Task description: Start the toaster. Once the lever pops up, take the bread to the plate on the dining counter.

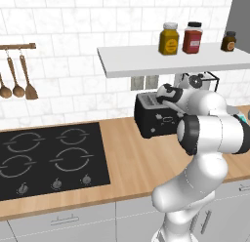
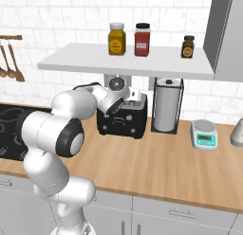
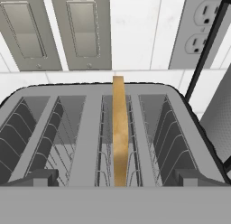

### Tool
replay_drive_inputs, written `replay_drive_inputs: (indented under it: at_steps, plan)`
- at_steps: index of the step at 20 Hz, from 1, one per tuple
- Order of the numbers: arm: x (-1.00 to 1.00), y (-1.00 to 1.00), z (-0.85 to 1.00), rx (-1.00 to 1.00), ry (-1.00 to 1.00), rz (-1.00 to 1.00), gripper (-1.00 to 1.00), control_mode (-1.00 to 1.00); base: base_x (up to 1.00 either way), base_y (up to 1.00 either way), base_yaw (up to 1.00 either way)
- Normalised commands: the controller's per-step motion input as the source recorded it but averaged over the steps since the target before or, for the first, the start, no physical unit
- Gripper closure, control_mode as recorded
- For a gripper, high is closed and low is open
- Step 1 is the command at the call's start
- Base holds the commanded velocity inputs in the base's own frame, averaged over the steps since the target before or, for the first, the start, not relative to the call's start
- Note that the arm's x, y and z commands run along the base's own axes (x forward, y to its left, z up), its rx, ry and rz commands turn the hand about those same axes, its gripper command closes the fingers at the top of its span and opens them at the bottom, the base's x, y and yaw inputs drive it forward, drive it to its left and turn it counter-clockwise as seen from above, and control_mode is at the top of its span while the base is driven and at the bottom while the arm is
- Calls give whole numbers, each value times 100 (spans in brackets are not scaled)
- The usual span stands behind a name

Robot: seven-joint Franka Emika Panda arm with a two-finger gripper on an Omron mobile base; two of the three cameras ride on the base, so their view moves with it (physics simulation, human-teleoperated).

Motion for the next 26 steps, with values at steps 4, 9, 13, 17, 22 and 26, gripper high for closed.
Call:
replay_drive_inputs:
  at_steps: [4,9,13,17,22,26]
  plan:
    - [0,0,0,0,0,0,-100,-100,0,0,0]
    - [0,0,0,0,0,0,-100,-100,0,0,0]
    - [0,0,0,0,0,0,-100,-100,0,0,0]
    - [0,0,0,0,0,0,-100,-100,0,0,0]
    - [2,0,0,0,0,0,-100,-100,0,0,0]
    - [19,0,0,0,0,0,-100,-100,0,0,0]
